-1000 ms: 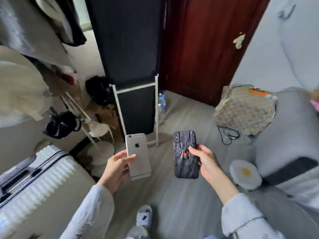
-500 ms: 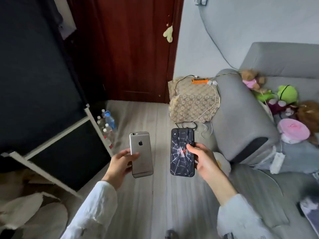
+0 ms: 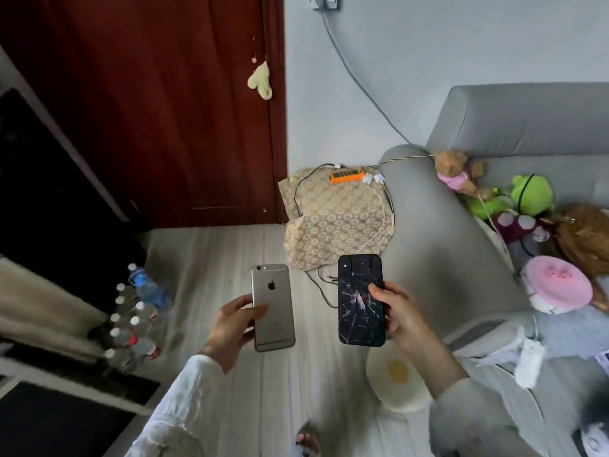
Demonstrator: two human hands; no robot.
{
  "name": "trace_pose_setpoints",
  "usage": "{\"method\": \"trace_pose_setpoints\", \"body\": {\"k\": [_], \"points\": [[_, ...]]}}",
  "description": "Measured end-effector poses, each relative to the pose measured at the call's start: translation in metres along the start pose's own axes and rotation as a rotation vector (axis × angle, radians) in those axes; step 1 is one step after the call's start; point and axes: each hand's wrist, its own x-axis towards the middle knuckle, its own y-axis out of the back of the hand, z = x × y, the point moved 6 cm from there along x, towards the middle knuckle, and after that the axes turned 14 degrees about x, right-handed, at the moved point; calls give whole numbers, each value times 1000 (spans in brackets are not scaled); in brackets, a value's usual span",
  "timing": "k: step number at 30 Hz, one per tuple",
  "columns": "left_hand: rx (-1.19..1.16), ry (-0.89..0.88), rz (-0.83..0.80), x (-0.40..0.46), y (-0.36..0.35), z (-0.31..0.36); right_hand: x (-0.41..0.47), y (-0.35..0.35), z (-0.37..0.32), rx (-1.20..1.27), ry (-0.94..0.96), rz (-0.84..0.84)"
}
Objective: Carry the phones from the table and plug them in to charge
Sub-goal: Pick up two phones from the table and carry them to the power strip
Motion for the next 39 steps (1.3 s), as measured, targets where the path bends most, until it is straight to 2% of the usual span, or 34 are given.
{"method": "trace_pose_setpoints", "body": {"k": [7,11,16,24,31,39], "points": [[20,34,15,108,-51,70,119,-7,-72,59,-14,46],[28,73,12,185,-78,100,195,-16,-103,38,-45,37],[36,104,-3,292,-121,144,305,-29,-141,8,-82,106],[74,194,-27,412,-189,203,436,-34,-200,-86,-134,150],[72,322,28,504,-238,198,556,-31,-205,-140,-225,147],[194,422,155,632,-280,149,713,-15,-152,-290,-409,162]]}}
